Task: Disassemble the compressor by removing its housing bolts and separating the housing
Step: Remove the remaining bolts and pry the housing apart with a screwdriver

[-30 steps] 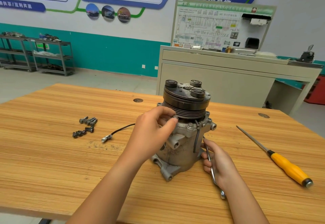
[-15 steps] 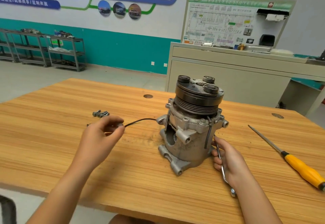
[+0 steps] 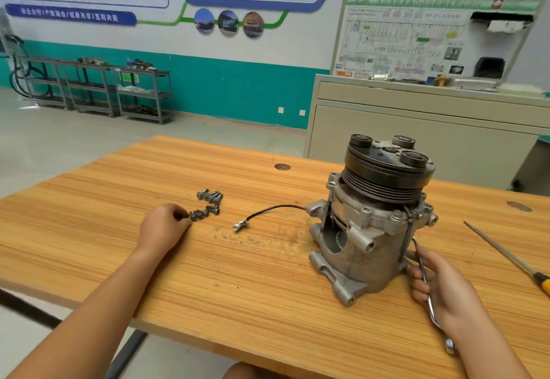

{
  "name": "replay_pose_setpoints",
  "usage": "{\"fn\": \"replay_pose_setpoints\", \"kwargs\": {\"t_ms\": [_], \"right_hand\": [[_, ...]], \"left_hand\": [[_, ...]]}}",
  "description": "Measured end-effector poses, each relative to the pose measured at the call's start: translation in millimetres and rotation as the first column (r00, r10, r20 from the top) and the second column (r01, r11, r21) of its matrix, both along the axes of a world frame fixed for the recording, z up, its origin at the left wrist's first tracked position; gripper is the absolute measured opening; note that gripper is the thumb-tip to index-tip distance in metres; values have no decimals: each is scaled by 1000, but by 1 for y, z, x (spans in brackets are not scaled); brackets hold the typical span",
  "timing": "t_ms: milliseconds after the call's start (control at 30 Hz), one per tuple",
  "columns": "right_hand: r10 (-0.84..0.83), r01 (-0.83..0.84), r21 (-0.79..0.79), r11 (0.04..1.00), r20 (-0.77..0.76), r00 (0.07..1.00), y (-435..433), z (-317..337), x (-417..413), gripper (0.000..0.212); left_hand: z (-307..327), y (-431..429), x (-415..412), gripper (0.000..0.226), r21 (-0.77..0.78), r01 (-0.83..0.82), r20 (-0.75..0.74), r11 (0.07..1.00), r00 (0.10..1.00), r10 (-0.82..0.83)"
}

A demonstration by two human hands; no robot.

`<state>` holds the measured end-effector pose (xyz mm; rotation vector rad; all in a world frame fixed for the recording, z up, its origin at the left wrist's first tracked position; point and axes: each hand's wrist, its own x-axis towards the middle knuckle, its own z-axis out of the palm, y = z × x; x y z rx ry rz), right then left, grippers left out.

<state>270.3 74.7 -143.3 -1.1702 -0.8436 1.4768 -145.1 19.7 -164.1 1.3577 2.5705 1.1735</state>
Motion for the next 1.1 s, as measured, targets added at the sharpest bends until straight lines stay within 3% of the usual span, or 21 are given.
{"fn": "replay_pose_setpoints", "kwargs": {"t_ms": [167,267,367,433,500,567,700,800,867,933,1033,1100], "right_hand": [[-256,276,160,948,-136,957,-33,8,-6,12],[-295,294,372,881,-55,954,-58,15,-26,13],[-294,205,498,843,106,950,-67,20,-46,72],[-289,136,548,825,204,935,-65,22,-56,89],[-271,83,555,828,265,926,-63,25,-63,94],[-260,56,548,835,303,917,-62,26,-63,99],[-194,-33,514,857,381,904,-62,33,-56,114],[-180,-79,530,844,419,890,-62,39,-53,101],[-151,-121,532,838,438,886,-55,38,-47,71],[-66,-165,501,850,411,909,-43,41,-36,46],[157,-330,358,873,435,887,-24,56,-16,49],[279,-439,272,856,473,836,-13,65,-6,45]], "left_hand": [[0,0,2,23,4,-15,15,1000,1000,15],[5,-6,8,37,51,-16,53,999,998,14],[17,-10,37,36,327,24,34,945,999,-37],[32,0,72,28,478,171,57,861,973,-225],[48,18,113,26,492,317,133,811,893,-430],[64,40,149,33,482,422,276,768,759,-590],[77,71,193,51,403,601,457,690,521,-721],[74,71,195,38,424,664,445,616,439,-781],[76,68,197,33,437,634,456,638,455,-765],[74,61,203,28,447,559,417,698,561,-715],[71,44,221,18,494,417,277,763,756,-593],[66,35,228,25,521,370,236,770,804,-546]]}}
